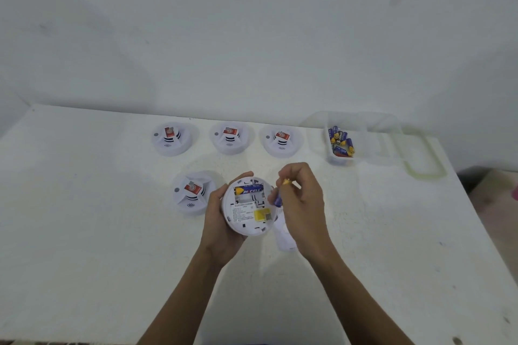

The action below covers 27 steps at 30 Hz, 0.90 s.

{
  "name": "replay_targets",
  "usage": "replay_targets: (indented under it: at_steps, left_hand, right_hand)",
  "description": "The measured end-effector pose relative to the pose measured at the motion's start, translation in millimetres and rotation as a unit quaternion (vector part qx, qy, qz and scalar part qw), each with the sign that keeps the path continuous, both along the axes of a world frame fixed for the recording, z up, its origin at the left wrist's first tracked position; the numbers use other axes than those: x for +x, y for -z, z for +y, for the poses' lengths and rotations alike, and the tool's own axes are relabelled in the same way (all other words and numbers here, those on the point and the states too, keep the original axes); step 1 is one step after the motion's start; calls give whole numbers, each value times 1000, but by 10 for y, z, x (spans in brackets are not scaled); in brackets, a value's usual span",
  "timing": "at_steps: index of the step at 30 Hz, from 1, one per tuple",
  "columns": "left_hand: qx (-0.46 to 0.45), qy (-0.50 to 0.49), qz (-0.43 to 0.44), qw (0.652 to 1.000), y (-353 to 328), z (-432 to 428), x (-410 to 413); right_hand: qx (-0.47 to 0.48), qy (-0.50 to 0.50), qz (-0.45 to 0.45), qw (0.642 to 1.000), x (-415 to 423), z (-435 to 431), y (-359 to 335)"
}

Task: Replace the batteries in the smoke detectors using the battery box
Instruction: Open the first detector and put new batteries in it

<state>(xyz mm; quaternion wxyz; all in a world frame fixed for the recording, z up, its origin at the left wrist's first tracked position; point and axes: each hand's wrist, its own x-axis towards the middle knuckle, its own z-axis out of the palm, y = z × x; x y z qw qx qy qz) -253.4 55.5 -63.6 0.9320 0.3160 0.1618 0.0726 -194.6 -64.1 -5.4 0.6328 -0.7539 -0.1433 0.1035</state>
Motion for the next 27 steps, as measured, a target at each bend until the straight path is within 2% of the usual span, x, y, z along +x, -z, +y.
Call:
replay_targets:
  at_steps: [4, 7, 11, 15, 27]
  left_hand:
    - [15, 15, 11, 1000, -39, -21, -25]
    - [28, 25, 6, 999, -40, -14, -43]
    - [0, 28, 43, 999, -73, -10, -26]
    - [8, 24, 65, 998, -111, -23, -14]
    - [92, 37, 70, 993, -25, -12, -18]
  right_hand:
    - [-121, -106, -137, 977, 47, 9, -51]
    - [-240, -186, -260, 917, 111, 41, -51]
    - [-298, -258, -349, 850, 212, 68, -14]
    - [-316, -280, -385, 821, 291, 79, -11]
    - [-347, -355, -395, 773, 417, 112, -41]
